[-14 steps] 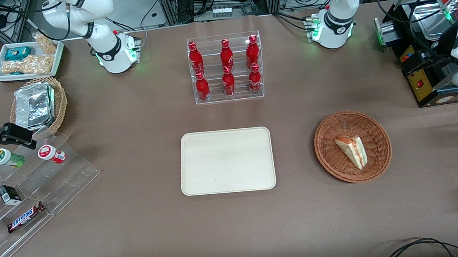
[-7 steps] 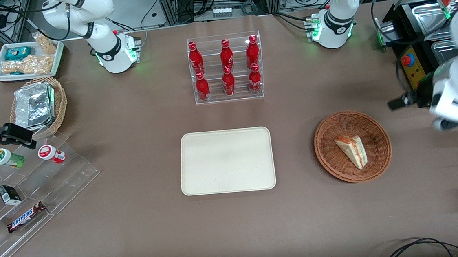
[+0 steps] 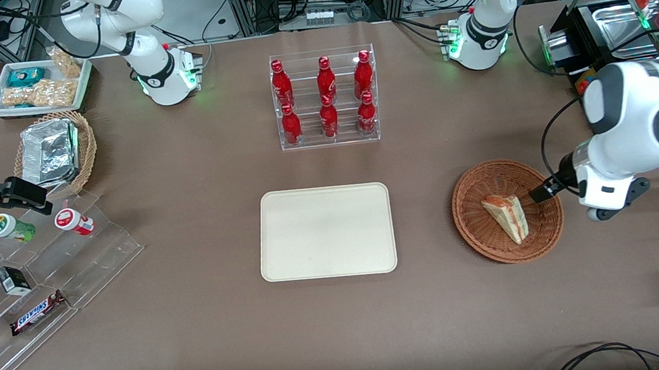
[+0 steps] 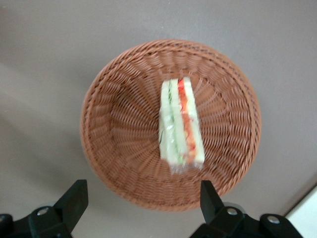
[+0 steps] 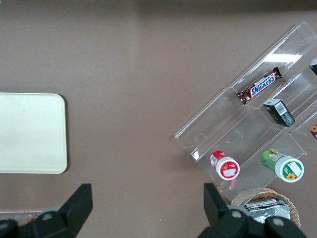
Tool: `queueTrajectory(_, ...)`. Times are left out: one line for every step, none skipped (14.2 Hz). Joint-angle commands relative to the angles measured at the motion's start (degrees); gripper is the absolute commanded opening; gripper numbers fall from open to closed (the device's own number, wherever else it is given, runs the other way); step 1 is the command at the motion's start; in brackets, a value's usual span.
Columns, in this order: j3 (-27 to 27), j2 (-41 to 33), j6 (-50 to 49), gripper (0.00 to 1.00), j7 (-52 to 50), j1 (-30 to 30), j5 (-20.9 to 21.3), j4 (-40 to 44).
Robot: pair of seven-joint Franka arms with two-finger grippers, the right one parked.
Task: Place sandwich from basket to tray
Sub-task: 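Move the left gripper down over the sandwich in the wicker basket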
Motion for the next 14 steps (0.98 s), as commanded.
queueTrajectory(-0.07, -1.08, 9.37, 1.0, -3.86, -0.36, 0.66, -7.12)
queueTrajectory(-0.07, -0.21, 11.58, 1.0, -3.78, -0.79, 0.66, -8.09)
queueTrajectory(0.02, 0.59, 12.21, 1.0, -3.78, -1.41, 0.66, -8.19)
queueTrajectory(0.02, 1.46, 12.65, 1.0, -3.86, -1.5, 0.66, -8.02)
queueTrajectory(-0.07, 1.73, 13.35, 1.0, -3.95, -1.85, 0.66, -8.02)
queueTrajectory(-0.07, 2.17, 13.88, 1.0, -4.04, -2.11, 0.66, -8.1)
queueTrajectory(0.02, 2.52, 13.88, 1.0, -4.3, -2.29, 0.66, -8.1)
queueTrajectory(0.02, 2.88, 13.97, 1.0, -4.57, -2.73, 0.66, -8.19)
queueTrajectory(0.02, 3.84, 14.06, 1.0, -4.83, -2.99, 0.66, -8.1)
queueTrajectory(0.02, 4.28, 14.76, 1.0, -5.01, -2.99, 0.66, -8.02)
queueTrajectory(0.02, 5.07, 16.5, 1.0, -5.53, -2.99, 0.66, -8.1)
queueTrajectory(0.02, 5.95, 18.0, 1.0, -6.67, -2.99, 0.66, -8.1)
queueTrajectory(0.02, 7.0, 19.15, 1.0, -7.03, -3.08, 0.66, -8.1)
queueTrajectory(0.02, 7.71, 20.29, 1.0, -7.12, -3.17, 0.66, -8.1)
